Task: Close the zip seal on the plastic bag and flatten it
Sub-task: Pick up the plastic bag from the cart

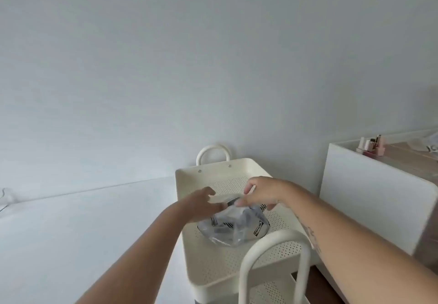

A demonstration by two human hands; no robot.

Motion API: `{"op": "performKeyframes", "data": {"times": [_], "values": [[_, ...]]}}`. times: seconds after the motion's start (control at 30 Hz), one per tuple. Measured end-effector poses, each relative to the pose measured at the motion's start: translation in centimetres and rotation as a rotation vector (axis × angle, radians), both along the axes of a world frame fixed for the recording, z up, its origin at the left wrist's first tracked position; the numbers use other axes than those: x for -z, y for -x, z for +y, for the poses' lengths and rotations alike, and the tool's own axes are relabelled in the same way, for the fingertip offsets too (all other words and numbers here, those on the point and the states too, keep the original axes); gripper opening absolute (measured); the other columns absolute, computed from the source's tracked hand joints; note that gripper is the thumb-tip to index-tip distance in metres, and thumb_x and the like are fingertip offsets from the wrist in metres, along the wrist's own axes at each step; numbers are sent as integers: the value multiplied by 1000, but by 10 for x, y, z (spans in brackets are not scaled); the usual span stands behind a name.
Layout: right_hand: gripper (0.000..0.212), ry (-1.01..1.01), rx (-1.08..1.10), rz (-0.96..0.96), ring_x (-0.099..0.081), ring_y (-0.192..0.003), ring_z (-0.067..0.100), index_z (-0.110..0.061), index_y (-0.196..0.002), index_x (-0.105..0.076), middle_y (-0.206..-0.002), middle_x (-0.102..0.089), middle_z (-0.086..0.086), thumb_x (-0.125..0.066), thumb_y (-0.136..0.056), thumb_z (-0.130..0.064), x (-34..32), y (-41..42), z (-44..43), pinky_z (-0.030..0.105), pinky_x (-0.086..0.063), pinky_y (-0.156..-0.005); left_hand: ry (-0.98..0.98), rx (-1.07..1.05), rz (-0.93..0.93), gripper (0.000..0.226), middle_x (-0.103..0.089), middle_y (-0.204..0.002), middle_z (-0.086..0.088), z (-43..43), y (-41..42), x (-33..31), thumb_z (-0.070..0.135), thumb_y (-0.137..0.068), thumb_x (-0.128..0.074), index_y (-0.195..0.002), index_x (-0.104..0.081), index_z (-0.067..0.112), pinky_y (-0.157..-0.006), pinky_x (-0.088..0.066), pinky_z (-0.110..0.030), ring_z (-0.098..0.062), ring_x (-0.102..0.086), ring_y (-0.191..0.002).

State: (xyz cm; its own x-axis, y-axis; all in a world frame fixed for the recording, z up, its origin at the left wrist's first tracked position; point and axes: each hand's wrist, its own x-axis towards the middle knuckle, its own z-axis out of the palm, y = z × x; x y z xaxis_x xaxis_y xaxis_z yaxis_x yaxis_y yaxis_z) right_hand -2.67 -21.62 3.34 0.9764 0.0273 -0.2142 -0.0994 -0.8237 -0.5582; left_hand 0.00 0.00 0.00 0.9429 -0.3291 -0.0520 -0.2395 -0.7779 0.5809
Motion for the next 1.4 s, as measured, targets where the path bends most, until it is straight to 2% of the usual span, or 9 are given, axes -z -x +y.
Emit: {"op": "performKeyframes", "data": {"times": [0.1, 0.23, 0.4, 0.6, 0.7, 0.83, 1.1, 1.23, 1.4], "values": [[41, 82, -29, 67, -61, -85, 11, -28, -99, -56, -93, -62, -6, -76, -70, -51, 6, 9, 2, 27, -54, -61, -166, -1, -85, 66, -46, -139, -7, 9, 5, 10, 50, -84, -62, -140, -39, 21, -100, -40, -39, -26, -43, -125], [10, -10, 10, 23, -63, -70, 18, -18, -94, -53, -87, -66, 4, -55, -89, -27, 7, 11, 13, 29, -56, -56, 22, -16, -84, 48, -57, -118, -6, 17, 9, 16, 41, -90, -60, -129, -49, 15, -81, -45, -29, -21, -56, -97], [16, -114, 88, -262, -45, -70, 13, -16, -103, -48, -83, -51, -1, -38, -97, -27, -11, 6, 36, 29, -33, -57, 251, -48, -284, 21, -53, -110, -10, 20, 12, 5, 33, -99, -46, -107, -44, 14, -70, -42, -32, -23, -55, -84], [14, -224, 132, -567, -50, -73, 20, -16, -101, -42, -83, -52, 2, -34, -101, -27, -41, -1, 83, 35, -38, -61, 429, -58, -531, 15, -51, -80, -3, 42, 10, -24, 33, -102, -32, -95, -34, 20, -56, -35, -33, -20, -47, -70], [15, -222, 119, -720, -55, -79, 33, -14, -98, -40, -83, -56, 6, -34, -101, -27, -55, -1, 114, 43, -44, -68, 477, -85, -649, 17, -51, -74, -3, 63, 9, -39, 35, -102, -33, -94, -32, 21, -54, -36, -33, -20, -46, -64], [12, -205, 62, -880, -55, -74, 36, -17, -95, -37, -78, -56, 5, -34, -101, -27, -58, -4, 164, 41, -42, -62, 514, -172, -707, 21, -45, -70, 2, 106, 10, -44, 40, -101, -32, -87, -29, 24, -50, -33, -31, -15, -39, -57], [13, -239, -53, -868, -52, -70, 33, -23, -92, -32, -76, -54, -2, -30, -102, -32, 0, -20, 275, 37, -37, -57, 463, -338, -709, 20, -43, -78, 3, 215, 29, 5, 41, -100, -33, -89, -31, 25, -52, -35, -31, -10, -37, -57], [11, -262, -62, -857, -47, -68, 27, -22, -96, -35, -82, -57, -5, -32, -101, -32, 40, -23, 319, 34, -33, -56, 444, -394, -656, 18, -42, -82, 5, 258, 37, 37, 39, -101, -34, -89, -32, 26, -53, -36, -29, -6, -38, -58], [11, -237, -50, -842, -57, -79, 31, -20, -100, -40, -98, -62, -1, -35, -101, -30, 83, -30, 342, 33, -34, -57, 413, -378, -565, 18, -44, -91, 6, 285, 43, 75, 42, -99, -35, -91, -35, 26, -60, -39, -24, -4, -44, -69]]}}
